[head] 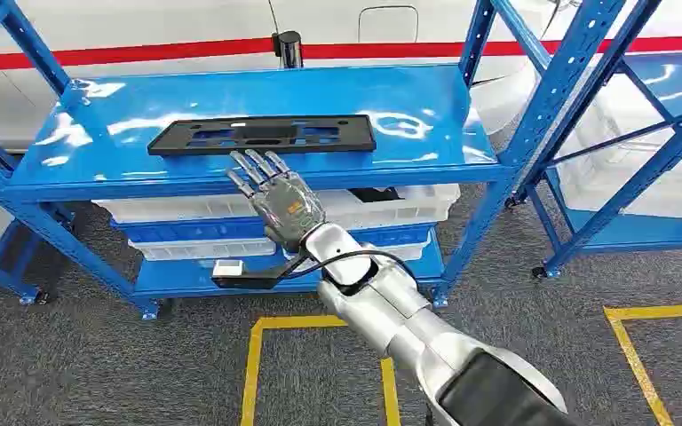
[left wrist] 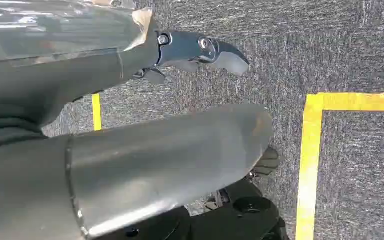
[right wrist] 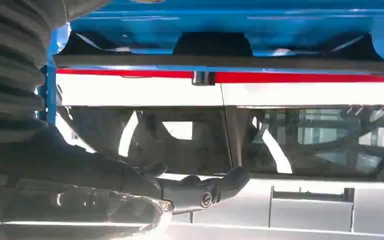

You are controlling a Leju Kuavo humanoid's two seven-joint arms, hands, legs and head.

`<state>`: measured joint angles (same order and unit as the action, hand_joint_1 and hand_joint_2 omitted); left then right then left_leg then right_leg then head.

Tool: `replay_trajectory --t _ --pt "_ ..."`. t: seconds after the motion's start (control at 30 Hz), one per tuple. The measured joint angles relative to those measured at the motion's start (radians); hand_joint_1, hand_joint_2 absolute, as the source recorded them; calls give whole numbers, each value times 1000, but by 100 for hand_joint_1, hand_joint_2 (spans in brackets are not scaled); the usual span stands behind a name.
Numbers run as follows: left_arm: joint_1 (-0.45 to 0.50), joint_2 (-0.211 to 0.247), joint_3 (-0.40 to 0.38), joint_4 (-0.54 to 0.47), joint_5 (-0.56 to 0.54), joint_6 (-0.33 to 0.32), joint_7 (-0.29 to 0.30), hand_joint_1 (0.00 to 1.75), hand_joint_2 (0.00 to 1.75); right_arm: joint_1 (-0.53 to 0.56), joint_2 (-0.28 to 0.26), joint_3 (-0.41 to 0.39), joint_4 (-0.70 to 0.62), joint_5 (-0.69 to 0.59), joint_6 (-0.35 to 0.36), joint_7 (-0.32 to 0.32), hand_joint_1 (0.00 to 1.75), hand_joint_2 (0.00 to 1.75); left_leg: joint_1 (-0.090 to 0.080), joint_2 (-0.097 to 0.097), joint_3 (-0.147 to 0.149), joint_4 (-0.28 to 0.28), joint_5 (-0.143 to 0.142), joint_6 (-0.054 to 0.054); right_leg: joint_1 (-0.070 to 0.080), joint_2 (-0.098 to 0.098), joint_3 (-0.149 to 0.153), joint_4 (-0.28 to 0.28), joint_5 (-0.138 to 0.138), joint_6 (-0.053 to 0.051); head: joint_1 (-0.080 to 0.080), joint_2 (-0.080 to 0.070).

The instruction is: Take the parts from the cabinet and place them on the table.

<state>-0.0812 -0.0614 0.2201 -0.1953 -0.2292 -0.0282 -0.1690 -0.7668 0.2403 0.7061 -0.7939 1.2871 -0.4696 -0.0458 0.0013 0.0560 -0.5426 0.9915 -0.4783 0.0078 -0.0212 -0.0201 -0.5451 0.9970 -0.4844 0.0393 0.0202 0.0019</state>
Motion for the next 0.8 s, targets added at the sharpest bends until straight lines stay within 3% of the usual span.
replay_trajectory --t 0.37,0.57,0.73,0.77,0.8 --pt "-1 -2 0 0 -13 9 6 0 0 0 5 -2 18 8 9 14 0 175 0 0 0 0 0 0 0 0 0 0 0 0 0 0" --pt "-2 0 0 0 -13 11 7 0 0 0 13 -1 24 11 13 8 0 175 0 0 -8 9 -1 2 -9 0 0 -1 1 1 0 0" --pt "-2 2 0 0 -13 20 5 0 0 -2 27 0 26 10 12 -3 0 175 1 -1 -7 2 -2 17 -6 -1 4 -9 4 11 0 0" --pt "-1 -1 0 -1 -13 22 4 0 0 -1 28 0 27 12 10 -6 0 175 13 4 3 -10 5 23 -6 2 -8 6 -4 13 1 0" --pt "-3 -2 0 -1 -13 25 2 0 0 -3 29 0 28 12 9 -8 0 175 13 4 5 -15 7 29 -5 6 -26 43 -19 9 2 0"
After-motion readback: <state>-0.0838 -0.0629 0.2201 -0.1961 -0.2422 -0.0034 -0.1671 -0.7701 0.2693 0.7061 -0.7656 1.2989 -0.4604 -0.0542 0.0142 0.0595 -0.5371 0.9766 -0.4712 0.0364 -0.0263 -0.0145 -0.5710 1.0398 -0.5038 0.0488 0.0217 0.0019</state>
